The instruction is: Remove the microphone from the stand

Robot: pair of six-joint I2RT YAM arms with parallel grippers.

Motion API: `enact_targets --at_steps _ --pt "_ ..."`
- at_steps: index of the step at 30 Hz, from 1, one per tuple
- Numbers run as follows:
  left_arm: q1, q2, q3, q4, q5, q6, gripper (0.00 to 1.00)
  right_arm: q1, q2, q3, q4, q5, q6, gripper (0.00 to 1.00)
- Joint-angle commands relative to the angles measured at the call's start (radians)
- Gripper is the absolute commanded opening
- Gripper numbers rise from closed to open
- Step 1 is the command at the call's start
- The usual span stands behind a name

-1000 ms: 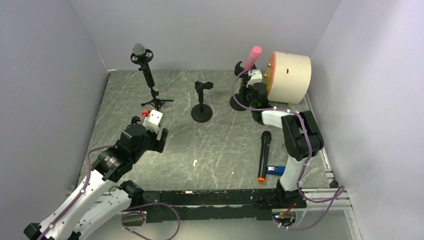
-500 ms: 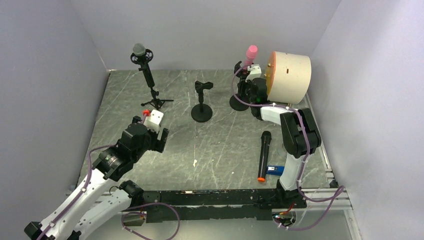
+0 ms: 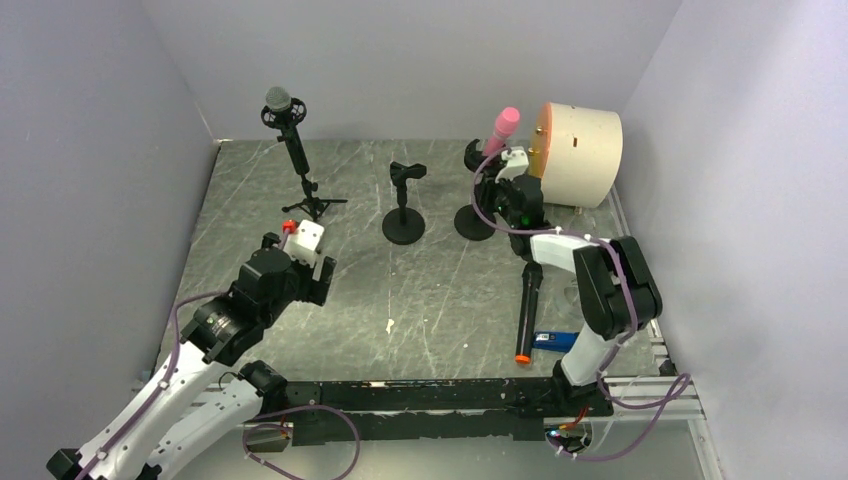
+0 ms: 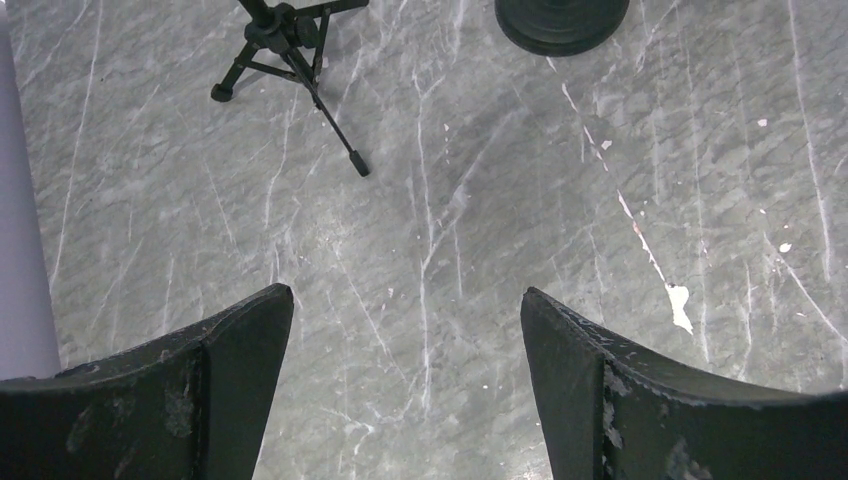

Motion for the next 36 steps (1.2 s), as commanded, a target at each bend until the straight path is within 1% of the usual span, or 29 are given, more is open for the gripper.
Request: enact_targets --at_steps 1,8,11,16,20,24,26,29,32,34,36 --pt "0.004 -0.024 0.029 0.016 0.024 -0.002 0.88 0.056 -0.118 -0.073 0.08 -0.084 0.073 0.19" --pt "0.005 -0.014 0.032 0.014 0.033 -0.004 0.88 0.222 -0.273 -0.225 0.085 -0.016 0.088 0.21" --pt "0.005 -0.01 0.032 0.015 0.041 -0.006 0.88 0.295 -0.325 -0.282 0.067 0.059 0.078 0.22" --pt "0.007 -0.009 0.031 0.021 0.059 -0.002 0.88 0.387 -0.401 -0.356 0.039 0.17 0.11 0.22" --pt "0.006 -0.007 0.03 0.024 0.063 -0.002 0.88 0.448 -0.442 -0.388 0.018 0.185 0.125 0.26" --pt "0.006 -0.003 0.031 0.023 0.07 -0.004 0.88 0.492 -0.456 -0.374 -0.044 0.181 0.119 0.3" --pt "0.007 0.0 0.032 0.022 0.071 -0.003 0.88 0.51 -0.461 -0.368 -0.069 0.188 0.112 0.34" --pt "0.006 0.0 0.032 0.02 0.07 -0.004 0.88 0.518 -0.479 -0.369 -0.091 0.189 0.118 0.48" --pt "0.006 -0.002 0.031 0.02 0.068 -0.003 0.88 0.518 -0.504 -0.362 -0.124 0.187 0.121 0.57" --pt "0.006 -0.004 0.031 0.021 0.068 -0.002 0.88 0.518 -0.524 -0.353 -0.151 0.188 0.121 0.66" --pt "0.007 -0.004 0.029 0.023 0.068 -0.001 0.88 0.518 -0.549 -0.349 -0.178 0.189 0.12 0.7"
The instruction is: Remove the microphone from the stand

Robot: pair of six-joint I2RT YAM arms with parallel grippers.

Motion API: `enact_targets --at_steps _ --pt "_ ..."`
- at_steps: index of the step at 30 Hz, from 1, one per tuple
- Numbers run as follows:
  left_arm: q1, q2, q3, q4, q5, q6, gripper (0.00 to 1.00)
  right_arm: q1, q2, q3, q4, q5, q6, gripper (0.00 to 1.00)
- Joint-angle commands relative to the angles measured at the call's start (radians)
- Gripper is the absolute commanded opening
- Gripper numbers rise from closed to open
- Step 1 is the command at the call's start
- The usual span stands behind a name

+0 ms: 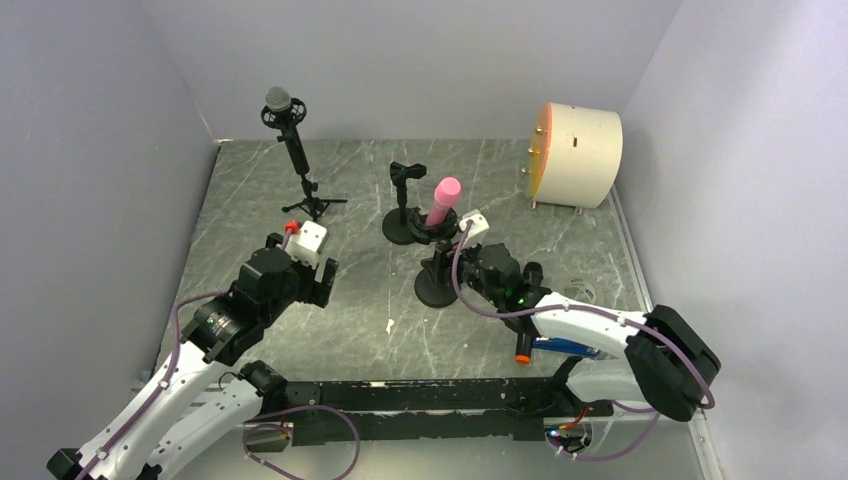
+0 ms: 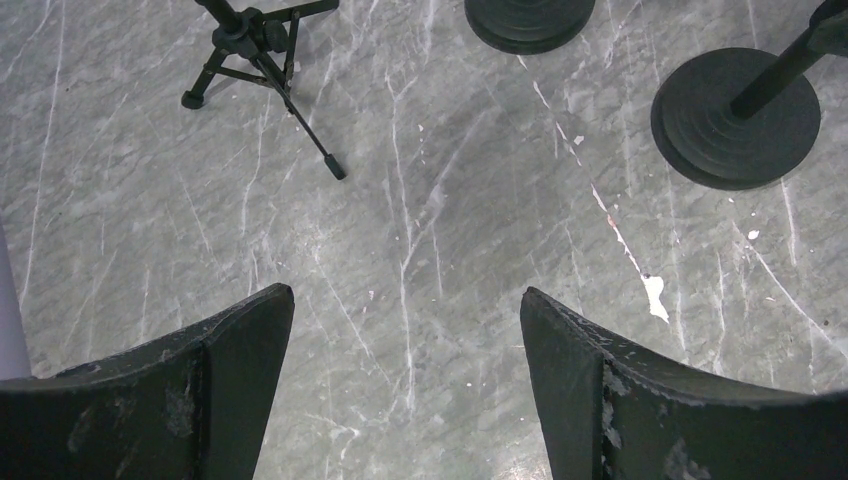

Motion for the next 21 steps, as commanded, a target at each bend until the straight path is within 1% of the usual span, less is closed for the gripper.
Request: enact_targets --at_steps 1,4,9,12,14,17,21 --pt "0.004 -0.003 0.029 0.021 0.013 -0.001 0.88 0.001 -0.076 0.043 -0.06 0.02 0.013 0.71" --pt "0.005 -0.001 0.03 0.021 0.013 -0.001 0.88 0.001 -0.134 0.03 -0.118 0.091 0.038 0.76" --pt "0.004 -0.002 0.031 0.021 0.017 -0.001 0.88 0.001 -0.278 -0.012 -0.218 0.188 0.084 0.8" --pt "0.005 -0.006 0.03 0.025 0.026 -0.002 0.88 0.0 -0.359 -0.006 -0.283 0.206 0.092 0.8" --pt "0.005 -0.012 0.026 0.031 0.031 -0.001 0.88 0.0 -0.401 0.013 -0.323 0.222 0.112 0.82" --pt "0.006 -0.012 0.024 0.035 0.036 -0.001 0.88 -0.001 -0.429 0.064 -0.347 0.205 0.106 0.83" --pt "0.005 -0.001 0.029 0.028 0.043 -0.002 0.88 -0.001 -0.406 0.148 -0.35 0.138 0.072 0.82"
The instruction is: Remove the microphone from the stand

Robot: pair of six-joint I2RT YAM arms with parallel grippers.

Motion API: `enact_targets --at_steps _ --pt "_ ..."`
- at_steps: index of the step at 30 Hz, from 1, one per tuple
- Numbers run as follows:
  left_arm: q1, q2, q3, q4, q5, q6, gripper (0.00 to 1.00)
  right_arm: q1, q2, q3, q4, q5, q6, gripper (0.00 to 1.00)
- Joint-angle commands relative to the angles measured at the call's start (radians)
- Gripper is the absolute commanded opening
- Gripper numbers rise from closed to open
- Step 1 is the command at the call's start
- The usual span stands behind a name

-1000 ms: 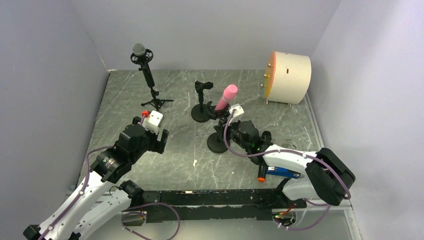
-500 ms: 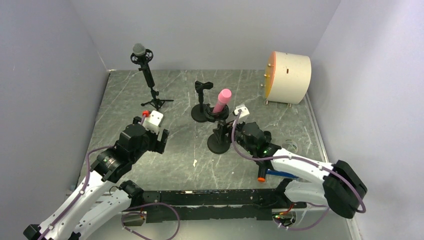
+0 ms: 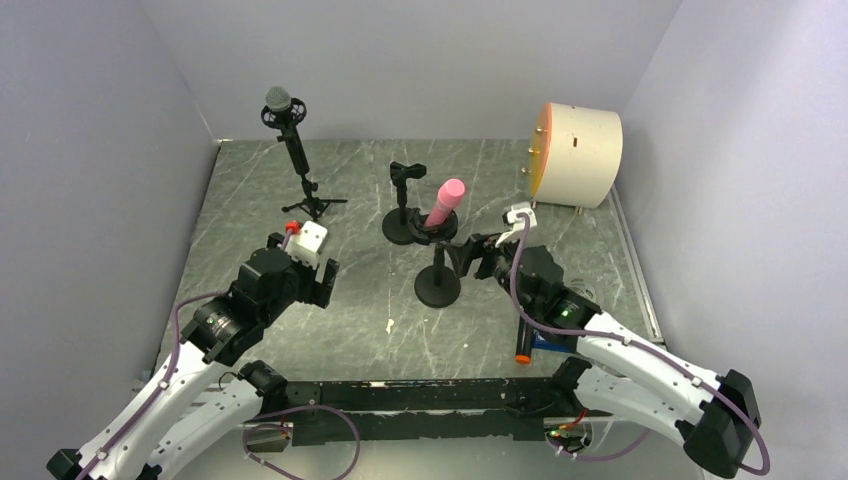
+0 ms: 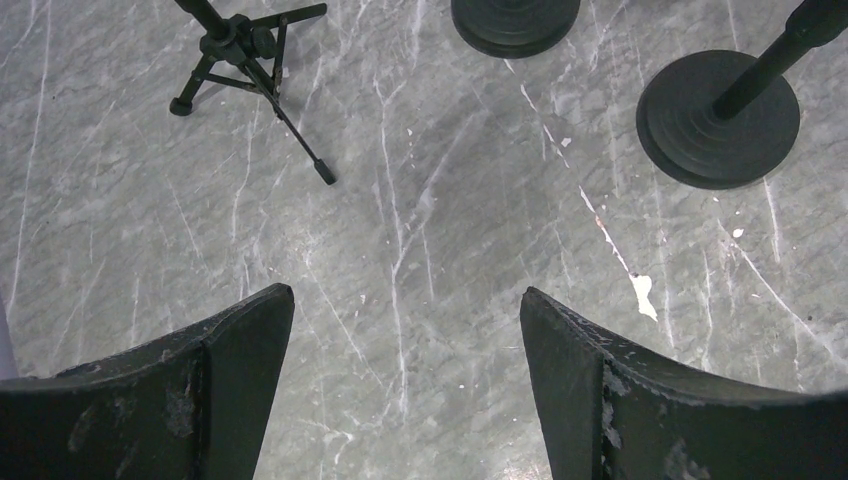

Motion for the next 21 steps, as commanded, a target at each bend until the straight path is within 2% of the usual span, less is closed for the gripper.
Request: enact_targets --at_steps 1,10,21 --pt "0.005 0.004 0.03 0.022 0.021 -0.002 0.88 0.0 0.028 0.133 -0.006 -0.048 -0.024 0.82" --pt "0.006 0.014 0.029 0.019 0.035 -0.001 0.88 0.0 0.188 0.324 -0.024 -0.071 -0.111 0.82" --pt "0.005 0.038 0.038 0.007 0.045 -0.001 0.88 -0.001 0.342 0.444 -0.008 0.018 -0.166 0.76"
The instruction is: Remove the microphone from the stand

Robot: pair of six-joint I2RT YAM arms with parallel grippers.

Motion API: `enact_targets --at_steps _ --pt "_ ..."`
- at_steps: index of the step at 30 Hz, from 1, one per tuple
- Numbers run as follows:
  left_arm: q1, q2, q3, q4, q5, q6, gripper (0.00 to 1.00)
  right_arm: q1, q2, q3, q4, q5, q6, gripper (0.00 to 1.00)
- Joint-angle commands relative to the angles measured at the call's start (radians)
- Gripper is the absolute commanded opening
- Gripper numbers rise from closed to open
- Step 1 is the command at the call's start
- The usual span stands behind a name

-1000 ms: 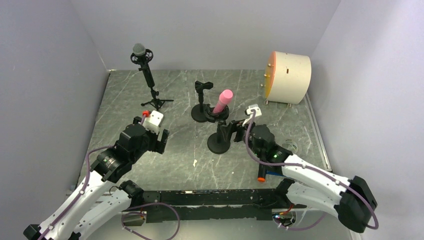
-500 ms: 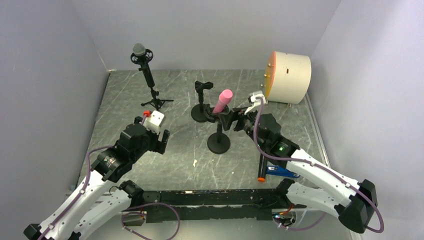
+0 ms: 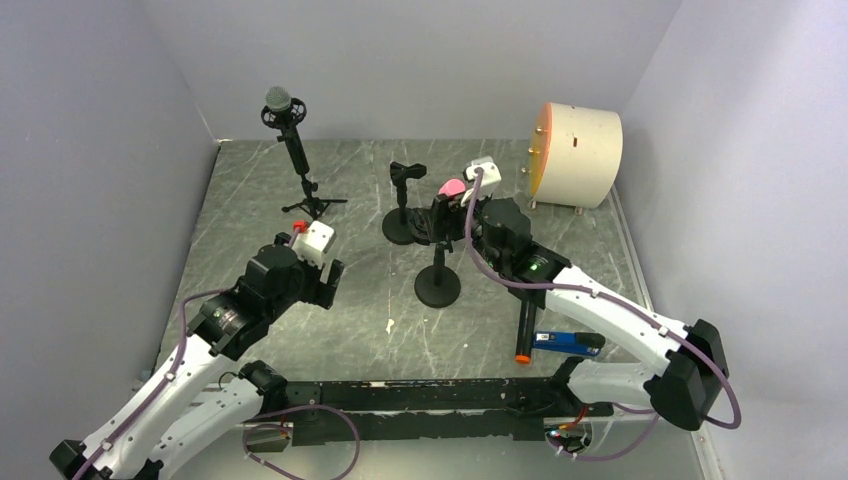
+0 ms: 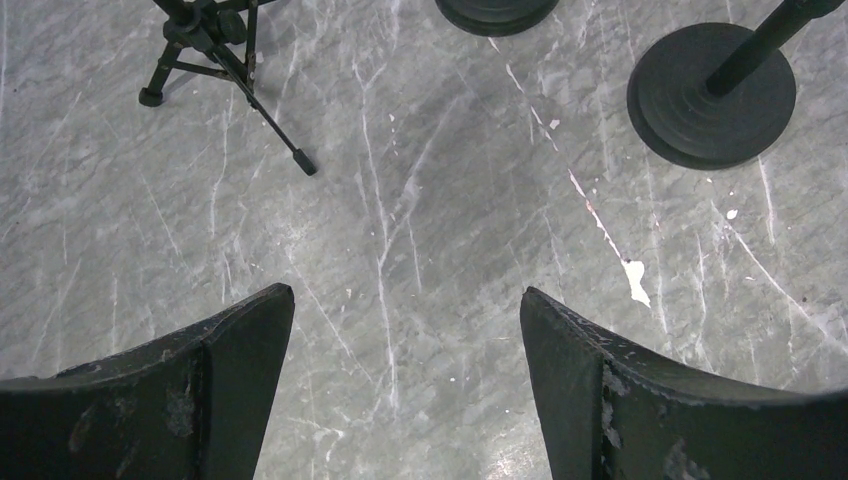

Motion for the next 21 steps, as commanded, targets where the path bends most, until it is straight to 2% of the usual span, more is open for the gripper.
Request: enact_targets --at_steps 1,4,8,15,21 --pt "0.006 0.003 0.038 0.009 0.014 -0.001 0.88 0.0 0.017 0.056 0.054 0.043 -0.042 0.74" --pt "0.005 0.001 0.035 0.011 0.017 -0.001 0.88 0.0 0.03 0.058 0.082 0.044 -0.05 0.64" --pt "0.005 0.002 0.038 0.008 0.014 -0.001 0.88 0.0 0.05 0.079 0.061 0.05 -0.056 0.58" --pt "0.005 -0.002 0.037 0.009 0.012 -0.001 0.88 0.0 0.043 0.072 0.06 0.053 -0.064 0.42" --pt "0.006 -0.007 0.037 0.01 0.011 -0.001 0.87 0.0 0.03 0.065 0.078 0.048 -0.077 0.16"
